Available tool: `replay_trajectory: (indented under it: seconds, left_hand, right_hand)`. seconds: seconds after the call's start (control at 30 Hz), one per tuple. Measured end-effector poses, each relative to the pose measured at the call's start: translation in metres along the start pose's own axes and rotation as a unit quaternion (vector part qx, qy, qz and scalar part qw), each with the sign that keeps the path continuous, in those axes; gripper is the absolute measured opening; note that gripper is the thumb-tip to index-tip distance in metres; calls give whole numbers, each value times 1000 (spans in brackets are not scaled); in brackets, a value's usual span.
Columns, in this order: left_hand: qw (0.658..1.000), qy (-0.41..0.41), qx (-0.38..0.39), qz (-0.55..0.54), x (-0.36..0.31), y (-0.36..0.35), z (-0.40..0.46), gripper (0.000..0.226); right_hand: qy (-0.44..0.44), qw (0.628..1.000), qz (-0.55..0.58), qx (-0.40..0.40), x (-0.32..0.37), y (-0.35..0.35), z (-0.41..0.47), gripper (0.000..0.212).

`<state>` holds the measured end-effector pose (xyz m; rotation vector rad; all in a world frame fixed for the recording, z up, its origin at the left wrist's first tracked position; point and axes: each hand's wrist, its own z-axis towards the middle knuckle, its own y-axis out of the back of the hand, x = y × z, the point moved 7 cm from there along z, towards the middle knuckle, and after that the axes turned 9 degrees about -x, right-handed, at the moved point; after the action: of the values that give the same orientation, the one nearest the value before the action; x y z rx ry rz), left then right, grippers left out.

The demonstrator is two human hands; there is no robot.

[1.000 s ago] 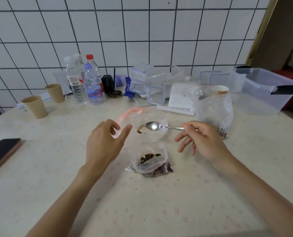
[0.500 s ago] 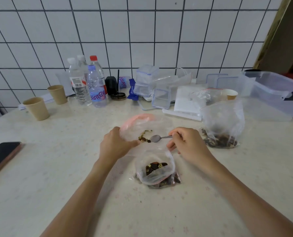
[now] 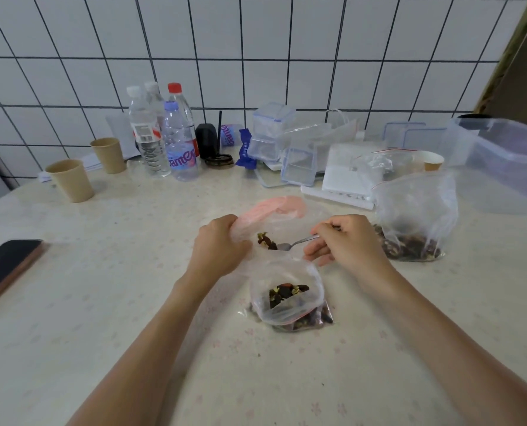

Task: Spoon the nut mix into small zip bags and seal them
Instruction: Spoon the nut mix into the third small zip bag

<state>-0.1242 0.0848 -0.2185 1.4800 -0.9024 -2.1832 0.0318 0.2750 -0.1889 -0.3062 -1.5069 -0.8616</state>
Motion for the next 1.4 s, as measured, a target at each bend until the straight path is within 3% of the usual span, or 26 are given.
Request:
replay_trajectory:
  seconds: [0.27, 0.47, 0.57, 0.8, 1.03, 1.3, 1.4]
  left_hand:
    - [994, 56, 51, -76, -2, -2, -2, 38]
    - [989, 84, 47, -110, 1, -3, -2, 20]
    - [983, 101, 26, -150, 2, -1, -1, 6]
    - [974, 82, -29, -211, -6, 6, 0, 11]
    - [979, 11, -39, -199, -17, 11, -5, 11]
    - [979, 19, -42, -201, -14, 8, -4, 13]
    - [976, 39, -58, -205, -9, 8, -2, 11]
  right_hand:
    - [-141, 984, 111, 1, -21, -19, 6, 21]
    - [-216, 963, 161, -26, -29, -25, 4, 20]
    - [-206, 965, 155, -46, -32, -26, 5, 21]
    - [-162, 975, 118, -94, -41, -26, 6, 24]
    - [-150, 975, 118, -110, -45, -27, 10, 19]
    - [-167, 969, 139, -115, -40, -29, 14, 20]
    - [-133, 980, 108, -100, -38, -32, 18, 20]
